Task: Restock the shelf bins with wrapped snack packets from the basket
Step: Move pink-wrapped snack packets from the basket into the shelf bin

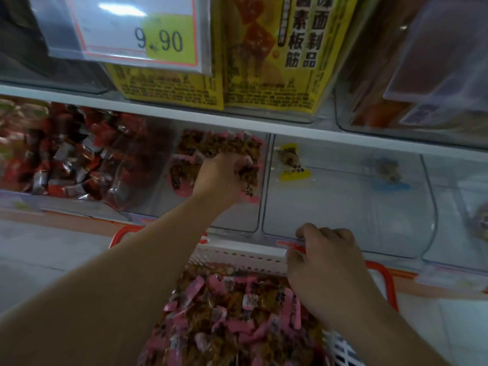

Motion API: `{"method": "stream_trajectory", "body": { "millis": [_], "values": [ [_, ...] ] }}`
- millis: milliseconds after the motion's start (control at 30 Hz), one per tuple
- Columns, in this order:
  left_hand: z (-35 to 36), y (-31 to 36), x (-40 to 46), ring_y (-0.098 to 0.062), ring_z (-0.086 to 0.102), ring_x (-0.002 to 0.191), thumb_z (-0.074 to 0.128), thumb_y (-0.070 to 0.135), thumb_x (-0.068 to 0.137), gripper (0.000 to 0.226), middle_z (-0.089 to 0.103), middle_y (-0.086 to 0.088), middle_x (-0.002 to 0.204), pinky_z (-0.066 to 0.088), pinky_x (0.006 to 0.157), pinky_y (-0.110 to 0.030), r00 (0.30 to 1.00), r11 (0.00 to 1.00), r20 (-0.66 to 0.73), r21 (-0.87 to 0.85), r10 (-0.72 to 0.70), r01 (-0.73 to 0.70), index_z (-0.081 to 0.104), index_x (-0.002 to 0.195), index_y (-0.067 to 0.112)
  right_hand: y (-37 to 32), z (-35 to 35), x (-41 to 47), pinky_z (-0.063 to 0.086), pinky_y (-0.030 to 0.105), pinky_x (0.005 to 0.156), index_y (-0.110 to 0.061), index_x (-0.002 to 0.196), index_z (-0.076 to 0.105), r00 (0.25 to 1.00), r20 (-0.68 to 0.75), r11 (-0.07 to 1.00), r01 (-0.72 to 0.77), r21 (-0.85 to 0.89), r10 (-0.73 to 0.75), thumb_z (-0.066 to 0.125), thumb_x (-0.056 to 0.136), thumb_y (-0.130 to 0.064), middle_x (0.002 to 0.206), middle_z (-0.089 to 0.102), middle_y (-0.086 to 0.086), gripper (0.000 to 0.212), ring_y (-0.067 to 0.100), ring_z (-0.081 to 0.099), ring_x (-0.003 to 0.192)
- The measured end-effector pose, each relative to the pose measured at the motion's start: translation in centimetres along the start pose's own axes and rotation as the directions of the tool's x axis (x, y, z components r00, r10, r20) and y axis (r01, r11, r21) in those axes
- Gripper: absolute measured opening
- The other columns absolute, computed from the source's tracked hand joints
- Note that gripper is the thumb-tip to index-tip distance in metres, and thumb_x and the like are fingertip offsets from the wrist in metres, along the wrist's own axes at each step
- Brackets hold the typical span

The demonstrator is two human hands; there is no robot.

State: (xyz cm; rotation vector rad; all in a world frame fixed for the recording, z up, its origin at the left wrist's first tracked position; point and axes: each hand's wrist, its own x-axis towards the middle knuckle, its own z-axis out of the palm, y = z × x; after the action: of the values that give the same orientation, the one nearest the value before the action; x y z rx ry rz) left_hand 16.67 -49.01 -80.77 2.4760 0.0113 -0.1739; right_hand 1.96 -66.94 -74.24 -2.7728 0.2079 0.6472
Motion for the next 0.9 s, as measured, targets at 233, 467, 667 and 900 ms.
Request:
{"method": "stream_trajectory", "body": {
  "millis": [233, 467, 667, 900],
  "values": [
    [1.4, -1.0, 1.0, -0.031, 0.041, 0.131, 0.079, 0.020, 0.087, 0.055, 0.044, -0.006, 0.139, 0.048, 0.108, -0.044, 0.999, 0.965, 0.001, 0.259, 0.048, -0.047, 0.062, 0.138, 0.034, 0.1, 0.2, 0.1, 0.039, 0.040, 0.109, -0.027, 0.137, 0.053, 1.000, -0.019, 1.000, 0.018, -0.003, -0.018, 0.041, 0.105, -0.042, 0.129, 0.060, -0.004, 0.037, 0.022, 0.040, 0.122],
    [-0.9, -1.1, -0.6, -0.019, 0.061, 0.106, 0.071, 0.024, 0.093, 0.046, 0.057, -0.001, 0.132, 0.052, 0.075, -0.019, 0.998, 0.996, 0.034, 0.073, 0.046, -0.049, 0.063, 0.136, 0.040, 0.3, 0.6, 0.3, 0.039, 0.039, 0.100, -0.027, 0.134, 0.055, 0.997, -0.069, 0.999, 0.041, 0.011, -0.040, 0.044, 0.104, -0.041, 0.124, 0.062, -0.003, 0.035, 0.017, 0.035, 0.108],
    [-6.9, -1.1, -9.1, -0.005, 0.060, 0.089, 0.066, 0.017, 0.093, 0.028, 0.065, 0.013, 0.106, 0.039, 0.071, -0.011, 0.986, 1.000, -0.166, 0.029, 0.013, -0.008, 0.072, 0.116, 0.031, 0.5, 0.1, 0.1, 0.046, 0.036, 0.102, -0.019, 0.136, 0.060, 0.976, -0.199, 0.987, 0.107, 0.117, -0.083, 0.061, 0.099, -0.028, 0.127, 0.060, 0.002, 0.038, 0.024, 0.049, 0.122],
    [-9.8, -6.3, -21.7, -0.031, 0.048, 0.130, 0.066, 0.016, 0.092, 0.059, 0.044, -0.004, 0.141, 0.046, 0.107, -0.052, 0.941, 0.946, -0.156, 0.082, -0.299, 0.314, 0.042, 0.146, 0.023, -1.9, 0.1, -3.9, 0.044, 0.024, 0.061, -0.021, 0.083, 0.063, 0.869, -0.286, 0.842, 0.475, 0.256, -0.403, 0.053, 0.086, 0.006, 0.078, 0.062, -0.006, 0.028, 0.008, 0.057, 0.070]
  ]
}}
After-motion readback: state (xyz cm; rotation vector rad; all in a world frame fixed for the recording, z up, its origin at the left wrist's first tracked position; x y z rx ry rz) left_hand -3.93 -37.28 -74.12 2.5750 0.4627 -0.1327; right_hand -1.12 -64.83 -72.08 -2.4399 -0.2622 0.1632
